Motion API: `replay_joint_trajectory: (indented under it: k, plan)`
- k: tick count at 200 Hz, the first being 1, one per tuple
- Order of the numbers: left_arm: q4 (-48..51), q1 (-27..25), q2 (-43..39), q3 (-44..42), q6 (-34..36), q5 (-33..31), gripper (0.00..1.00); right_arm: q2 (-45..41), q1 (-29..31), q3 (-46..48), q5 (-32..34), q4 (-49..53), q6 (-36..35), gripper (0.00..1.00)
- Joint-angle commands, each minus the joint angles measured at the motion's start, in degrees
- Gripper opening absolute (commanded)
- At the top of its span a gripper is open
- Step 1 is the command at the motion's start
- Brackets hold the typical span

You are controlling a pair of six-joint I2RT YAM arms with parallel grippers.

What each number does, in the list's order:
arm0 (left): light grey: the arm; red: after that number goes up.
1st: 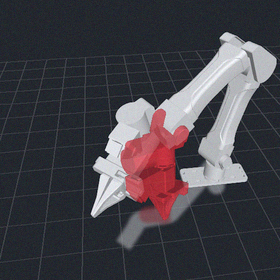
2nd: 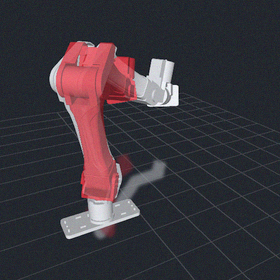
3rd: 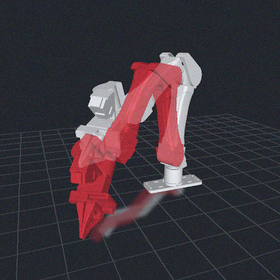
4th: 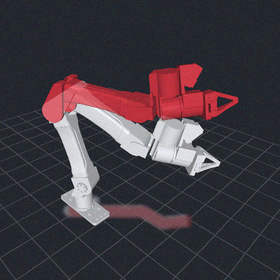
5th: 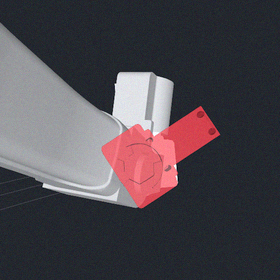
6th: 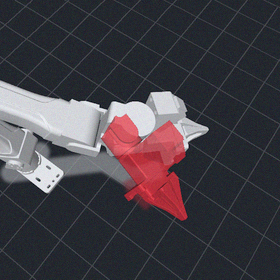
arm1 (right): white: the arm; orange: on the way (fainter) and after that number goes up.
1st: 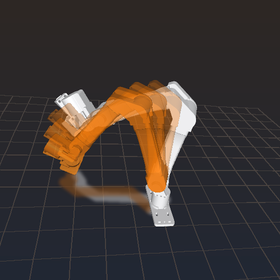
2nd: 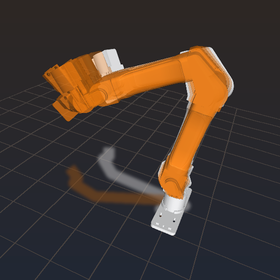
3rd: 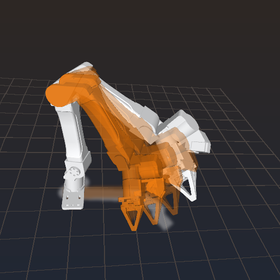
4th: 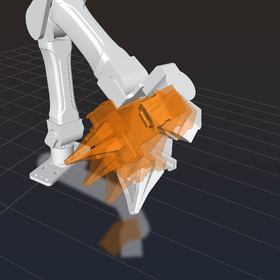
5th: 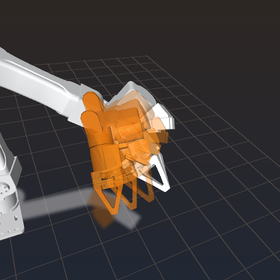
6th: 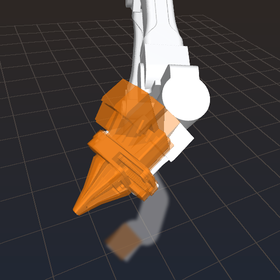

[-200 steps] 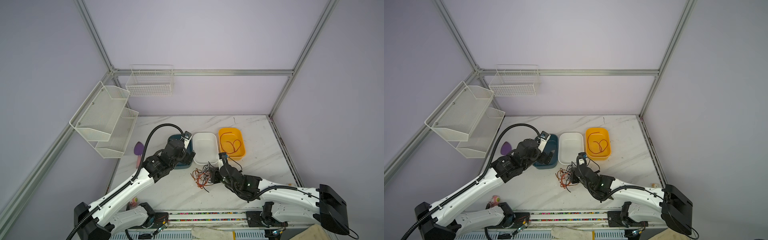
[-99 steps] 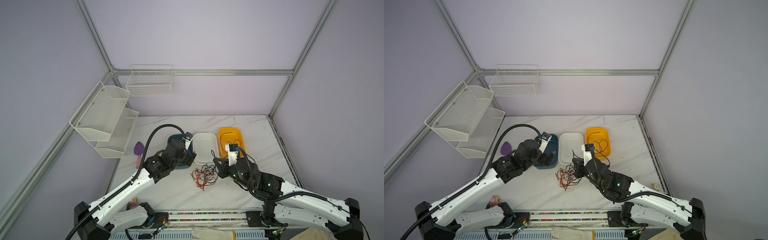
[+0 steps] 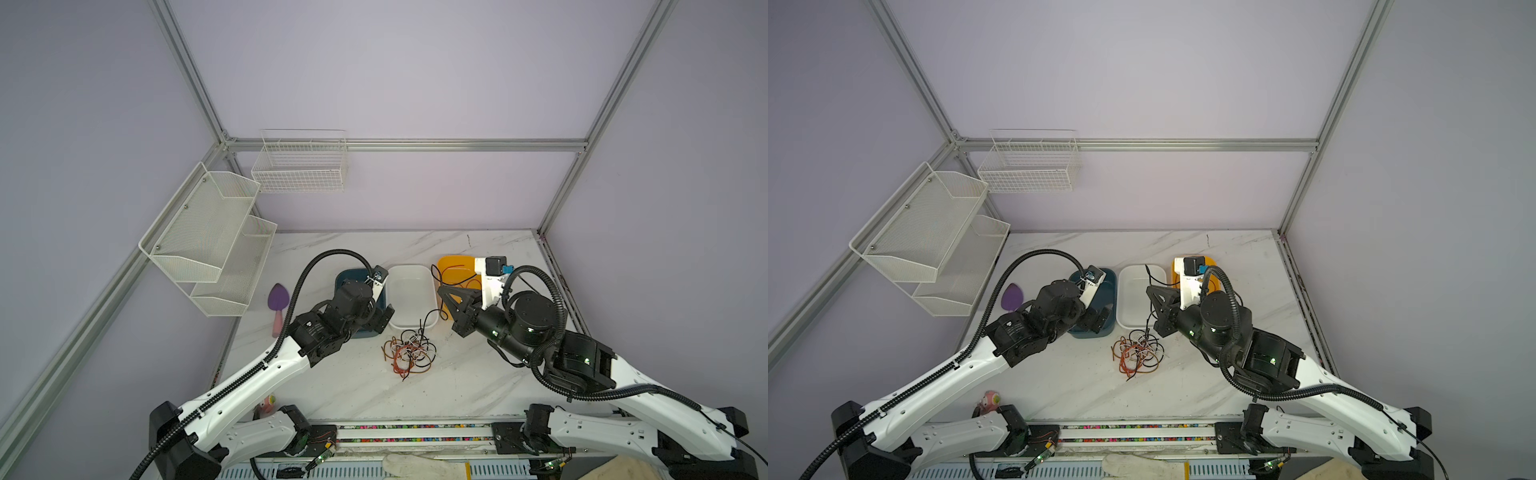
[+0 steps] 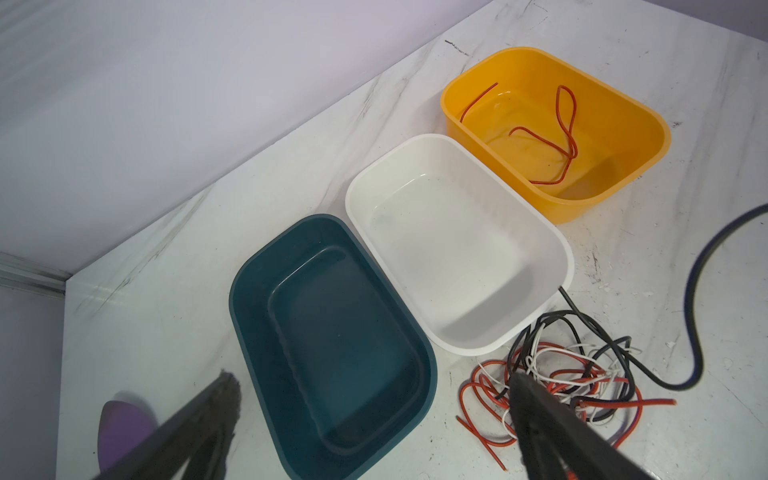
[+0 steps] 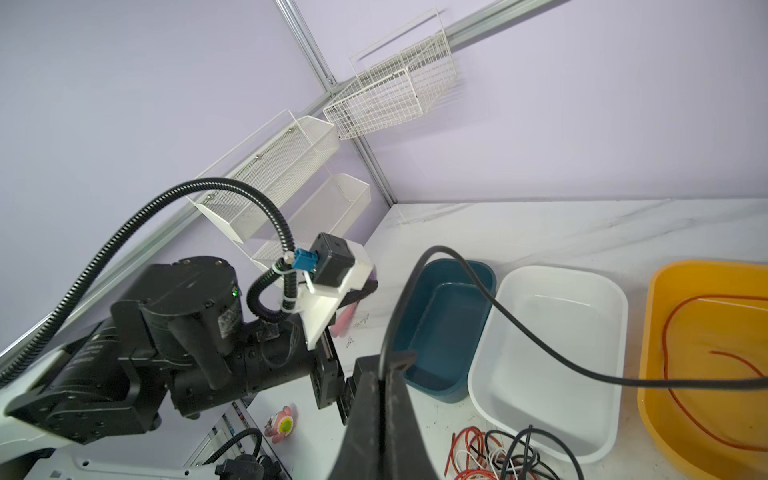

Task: Untangle the cables
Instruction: 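Lift the black wire with the right gripper, pulling it out of the bundle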

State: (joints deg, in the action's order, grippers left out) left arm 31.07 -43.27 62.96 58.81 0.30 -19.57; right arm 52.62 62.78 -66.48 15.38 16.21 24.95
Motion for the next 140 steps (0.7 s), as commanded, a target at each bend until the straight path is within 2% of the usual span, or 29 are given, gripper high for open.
replay_joint_trajectory:
  k: [1, 88, 140]
  plan:
    - [-0.39, -0.28, 0.01, 0.99, 1.66, -0.33, 1.00, 0.81, 0.23, -4.70, 0.07, 2.58, -3.09, 0.00]
    - [0.33, -0.94, 1.33, 1.36, 1.81, -0.38, 1.00, 3.89, 0.24, -17.13, -3.51, 3.65, -5.04, 0.00]
    - [1.01, -1.29, 2.26, 1.84, 1.98, -0.50, 1.00, 4.70, 0.23, -19.87, -4.33, 4.42, -5.00, 0.00]
